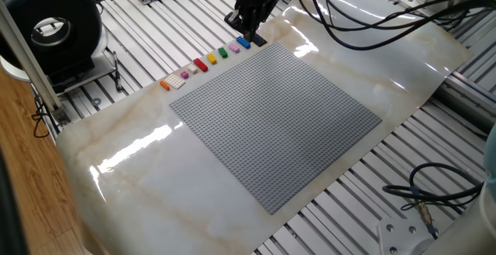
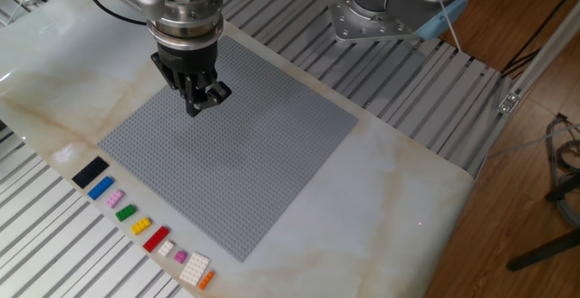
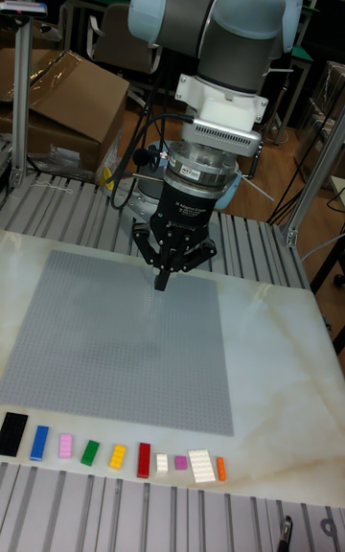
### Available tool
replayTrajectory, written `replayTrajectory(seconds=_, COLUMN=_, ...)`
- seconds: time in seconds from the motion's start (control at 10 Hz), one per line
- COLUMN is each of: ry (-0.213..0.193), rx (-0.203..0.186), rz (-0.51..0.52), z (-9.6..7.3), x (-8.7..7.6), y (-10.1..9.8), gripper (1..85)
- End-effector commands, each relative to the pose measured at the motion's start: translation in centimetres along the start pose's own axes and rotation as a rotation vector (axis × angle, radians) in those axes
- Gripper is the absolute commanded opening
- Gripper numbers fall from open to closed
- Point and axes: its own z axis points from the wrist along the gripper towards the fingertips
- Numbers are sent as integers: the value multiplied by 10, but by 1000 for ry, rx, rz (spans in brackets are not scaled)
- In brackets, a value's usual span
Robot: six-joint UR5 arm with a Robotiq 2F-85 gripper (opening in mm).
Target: Stack small Lego blocks one on top of the other
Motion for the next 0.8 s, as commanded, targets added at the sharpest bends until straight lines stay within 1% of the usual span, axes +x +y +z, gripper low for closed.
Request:
replayTrajectory(seconds=0.0, ry=-2, rx=-9, rz=2, z=-1, x=-1, y=2, gripper=10)
replayTrajectory(seconds=0.7, ry=-1, rx=-5, rz=0, z=-2, x=-1, y=1, gripper=10)
